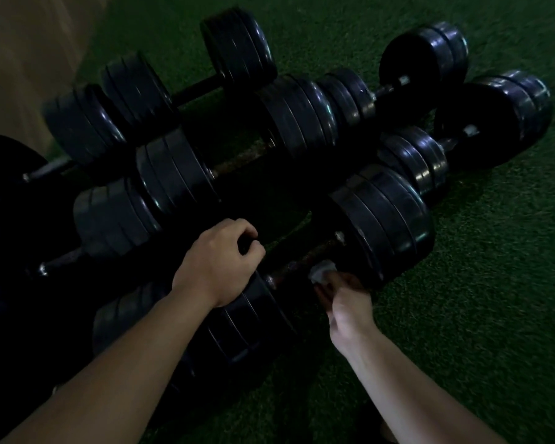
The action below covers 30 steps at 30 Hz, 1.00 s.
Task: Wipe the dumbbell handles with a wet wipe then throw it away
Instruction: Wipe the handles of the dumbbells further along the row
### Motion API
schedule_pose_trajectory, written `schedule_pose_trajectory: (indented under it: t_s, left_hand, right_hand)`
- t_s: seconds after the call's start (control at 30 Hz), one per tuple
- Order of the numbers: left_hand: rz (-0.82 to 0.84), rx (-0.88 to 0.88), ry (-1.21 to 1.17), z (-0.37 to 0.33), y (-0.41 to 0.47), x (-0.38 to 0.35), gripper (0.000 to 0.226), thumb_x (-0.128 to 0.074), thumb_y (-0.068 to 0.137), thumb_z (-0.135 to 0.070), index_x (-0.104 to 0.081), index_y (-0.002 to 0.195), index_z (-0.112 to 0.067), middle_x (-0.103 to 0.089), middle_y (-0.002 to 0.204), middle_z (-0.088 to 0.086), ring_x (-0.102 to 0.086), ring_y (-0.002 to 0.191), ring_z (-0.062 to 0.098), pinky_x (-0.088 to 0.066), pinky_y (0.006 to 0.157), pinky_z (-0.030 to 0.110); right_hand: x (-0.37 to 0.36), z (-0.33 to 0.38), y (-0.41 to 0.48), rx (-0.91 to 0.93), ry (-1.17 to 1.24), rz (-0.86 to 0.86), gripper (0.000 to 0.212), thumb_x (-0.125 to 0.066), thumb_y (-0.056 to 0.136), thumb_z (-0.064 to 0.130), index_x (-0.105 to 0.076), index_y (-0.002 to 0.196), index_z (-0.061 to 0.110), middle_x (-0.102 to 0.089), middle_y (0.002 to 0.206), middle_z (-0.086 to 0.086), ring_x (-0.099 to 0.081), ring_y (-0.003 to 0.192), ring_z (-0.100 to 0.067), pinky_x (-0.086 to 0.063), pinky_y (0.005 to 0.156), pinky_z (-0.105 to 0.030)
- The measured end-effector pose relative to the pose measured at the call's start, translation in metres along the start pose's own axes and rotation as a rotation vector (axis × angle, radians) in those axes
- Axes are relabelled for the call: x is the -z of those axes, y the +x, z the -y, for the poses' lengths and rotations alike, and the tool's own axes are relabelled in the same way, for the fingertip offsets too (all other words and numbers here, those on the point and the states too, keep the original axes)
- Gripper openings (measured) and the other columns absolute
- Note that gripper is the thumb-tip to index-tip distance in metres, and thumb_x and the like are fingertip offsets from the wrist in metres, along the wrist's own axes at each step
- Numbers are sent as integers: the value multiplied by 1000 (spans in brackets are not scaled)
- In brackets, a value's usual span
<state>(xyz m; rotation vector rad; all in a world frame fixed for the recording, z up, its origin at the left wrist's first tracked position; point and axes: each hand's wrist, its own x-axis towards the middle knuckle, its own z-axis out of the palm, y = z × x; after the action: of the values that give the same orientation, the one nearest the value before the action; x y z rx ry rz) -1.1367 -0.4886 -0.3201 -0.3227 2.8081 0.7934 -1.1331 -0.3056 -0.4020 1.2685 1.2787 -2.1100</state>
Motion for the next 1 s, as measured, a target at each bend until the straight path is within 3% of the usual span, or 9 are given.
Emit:
schedule_pose_trajectory:
  t_s: [0.13,0.2,0.3,0.43,0.53,0.73,0.9,1.0]
  left_hand:
    - [-5,-1,-5,0,-1,0,17,-50,95,-40,-62,103,-31,-58,105,-15,-56,93,8,-49,81,30]
    - [-10,-2,-10,0,1,0,14,-50,95,-39,-62,97,-31,-58,101,-16,-56,90,7,-50,79,31]
    - [-15,2,-10,0,2,0,13,-51,94,-39,-62,92,-32,-58,99,-16,-56,88,6,-48,77,29]
    - [-12,3,-12,1,4,1,14,-50,94,-38,-63,90,-32,-58,98,-16,-56,87,5,-46,74,25]
    - [-12,1,-11,2,5,0,16,-50,94,-38,-64,89,-30,-58,97,-16,-56,85,4,-43,71,22]
    - [-24,-6,-17,4,6,-1,17,-52,93,-36,-64,85,-29,-58,93,-16,-56,82,4,-40,65,17]
    - [-28,0,-14,3,7,-1,17,-52,92,-37,-64,84,-28,-59,92,-15,-57,81,5,-43,66,20]
    - [-35,8,-14,3,7,-1,17,-52,92,-37,-65,84,-29,-59,93,-15,-58,81,5,-44,66,22]
  right_hand:
    - [-4,7,-2,-39,146,90,13,-57,96,1,-65,96,12,-68,98,-9,-67,93,-23,-57,70,-27]
    - [-3,8,-3,-57,217,118,15,-55,98,4,-66,105,11,-68,109,-11,-67,99,-25,-58,77,-30]
    - [2,9,-7,-92,302,184,26,-42,105,15,-61,122,8,-63,122,-13,-63,111,-29,-51,98,-37]
    - [4,10,-5,-122,386,228,32,-36,106,15,-57,130,6,-62,127,-13,-63,113,-27,-52,95,-35]
    - [1,8,-2,-111,361,224,28,-47,102,11,-62,125,5,-67,121,-11,-67,107,-23,-57,89,-30]
    - [1,2,3,-101,378,257,11,-57,95,6,-68,99,7,-71,92,-7,-72,78,-15,-61,69,-25]
    - [3,1,8,-98,362,274,11,-63,90,7,-67,100,7,-75,79,-4,-73,72,-14,-61,66,-25]
    - [3,1,8,-70,315,321,16,-68,79,9,-69,95,7,-72,78,-3,-71,72,-14,-61,73,-26]
